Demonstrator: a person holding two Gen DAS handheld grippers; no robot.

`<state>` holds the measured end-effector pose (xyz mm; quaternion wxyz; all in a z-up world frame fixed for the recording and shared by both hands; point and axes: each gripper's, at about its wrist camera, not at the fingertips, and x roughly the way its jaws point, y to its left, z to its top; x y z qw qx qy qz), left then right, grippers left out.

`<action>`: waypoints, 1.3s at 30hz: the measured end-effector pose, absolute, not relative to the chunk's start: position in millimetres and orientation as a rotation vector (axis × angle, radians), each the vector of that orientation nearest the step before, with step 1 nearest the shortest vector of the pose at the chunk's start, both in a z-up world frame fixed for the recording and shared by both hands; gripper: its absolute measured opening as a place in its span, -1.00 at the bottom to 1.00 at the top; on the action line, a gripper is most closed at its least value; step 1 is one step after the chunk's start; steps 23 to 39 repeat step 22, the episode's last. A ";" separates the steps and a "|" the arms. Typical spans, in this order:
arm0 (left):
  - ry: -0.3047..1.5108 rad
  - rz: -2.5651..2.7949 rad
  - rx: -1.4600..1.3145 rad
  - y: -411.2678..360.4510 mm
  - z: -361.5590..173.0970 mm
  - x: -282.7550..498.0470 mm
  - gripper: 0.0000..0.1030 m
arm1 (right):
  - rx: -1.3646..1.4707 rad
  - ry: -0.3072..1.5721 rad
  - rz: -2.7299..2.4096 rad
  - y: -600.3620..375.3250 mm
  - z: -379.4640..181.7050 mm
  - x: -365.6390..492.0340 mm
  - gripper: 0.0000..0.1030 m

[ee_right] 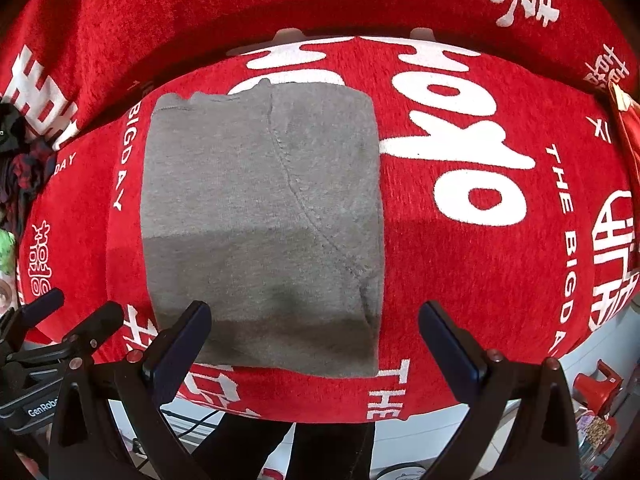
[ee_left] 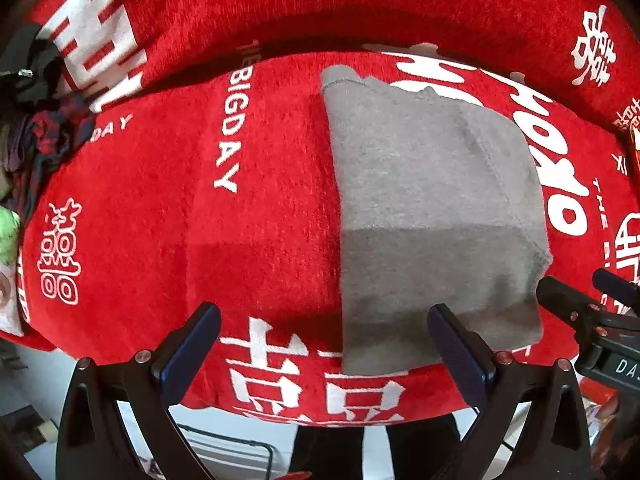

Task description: Fold small clothes

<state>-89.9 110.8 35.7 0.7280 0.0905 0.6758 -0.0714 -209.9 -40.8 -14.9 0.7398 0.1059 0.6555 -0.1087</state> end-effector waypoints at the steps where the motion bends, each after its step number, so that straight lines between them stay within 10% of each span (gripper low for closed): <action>1: 1.475 -0.148 0.207 111.1 37.3 -90.5 1.00 | 0.230 1.438 -0.238 -40.3 -14.8 -209.6 1.00; 39: 1.458 -0.138 0.195 114.2 37.6 -90.3 1.00 | 0.201 1.444 -0.237 -35.9 -15.1 -205.3 1.00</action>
